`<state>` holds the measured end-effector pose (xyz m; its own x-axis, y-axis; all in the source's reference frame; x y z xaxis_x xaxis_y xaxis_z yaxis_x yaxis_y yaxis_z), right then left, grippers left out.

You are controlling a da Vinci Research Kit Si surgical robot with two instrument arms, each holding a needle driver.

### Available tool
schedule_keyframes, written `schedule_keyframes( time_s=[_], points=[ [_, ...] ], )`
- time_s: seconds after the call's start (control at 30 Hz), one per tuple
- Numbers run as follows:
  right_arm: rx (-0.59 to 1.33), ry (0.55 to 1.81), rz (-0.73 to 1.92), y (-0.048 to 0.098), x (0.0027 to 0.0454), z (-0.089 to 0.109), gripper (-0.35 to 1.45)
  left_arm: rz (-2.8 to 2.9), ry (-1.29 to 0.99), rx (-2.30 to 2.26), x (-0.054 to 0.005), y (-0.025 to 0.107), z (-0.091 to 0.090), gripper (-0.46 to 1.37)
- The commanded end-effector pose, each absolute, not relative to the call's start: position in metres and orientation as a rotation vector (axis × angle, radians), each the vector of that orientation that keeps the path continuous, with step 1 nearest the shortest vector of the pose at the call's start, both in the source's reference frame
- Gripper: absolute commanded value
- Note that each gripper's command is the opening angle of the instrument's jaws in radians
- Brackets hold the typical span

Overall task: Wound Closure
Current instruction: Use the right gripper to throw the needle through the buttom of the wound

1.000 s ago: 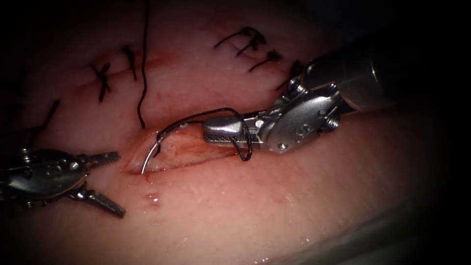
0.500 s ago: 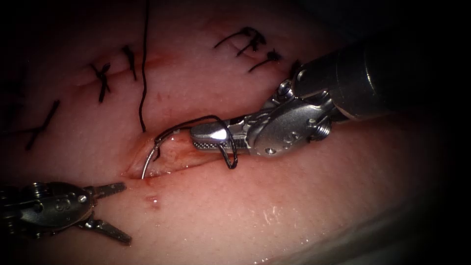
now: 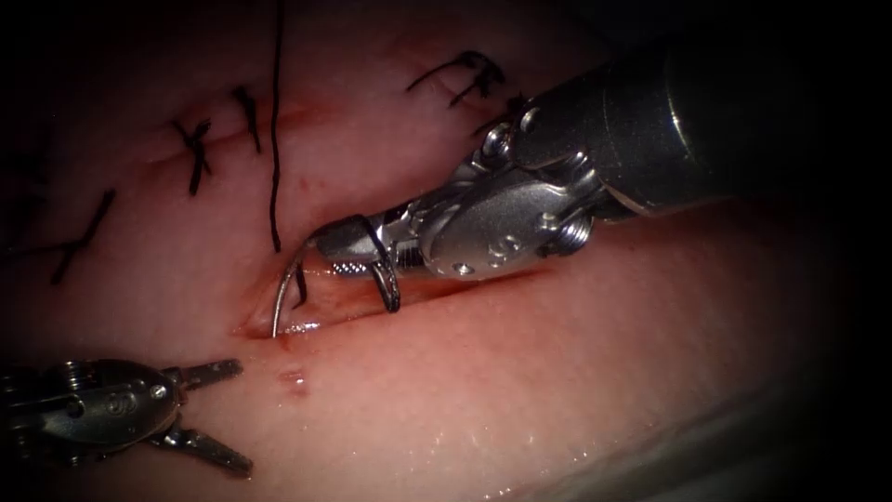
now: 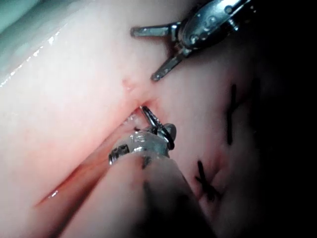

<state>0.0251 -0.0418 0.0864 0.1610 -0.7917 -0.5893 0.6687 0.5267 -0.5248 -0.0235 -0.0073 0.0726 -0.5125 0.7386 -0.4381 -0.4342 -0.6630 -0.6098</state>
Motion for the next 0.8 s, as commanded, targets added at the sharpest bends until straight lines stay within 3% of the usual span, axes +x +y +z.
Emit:
schedule_keyframes(
  time_s=[0.03, 0.23, 0.5, 0.8],
  points=[
    [-0.162, 0.908, -1.077, -0.0419, 0.0253, 0.0865, -0.35, 2.183, -0.563, -0.907, -0.0235, -0.0074, 0.0725, 0.80],
    [-0.280, 0.805, -1.111, -0.0420, 0.0243, 0.0865, -0.35, 2.183, -0.563, -0.908, -0.0236, -0.0074, 0.0724, 0.79],
    [-0.402, 0.782, -1.097, -0.0432, 0.0229, 0.0867, -0.35, 2.185, -0.561, -0.903, -0.0243, -0.0076, 0.0726, 0.77],
    [-0.273, 0.815, -1.191, -0.0448, 0.0251, 0.0877, -0.35, 2.186, -0.563, -0.900, -0.0243, -0.0075, 0.0726, 0.77]
  ],
)
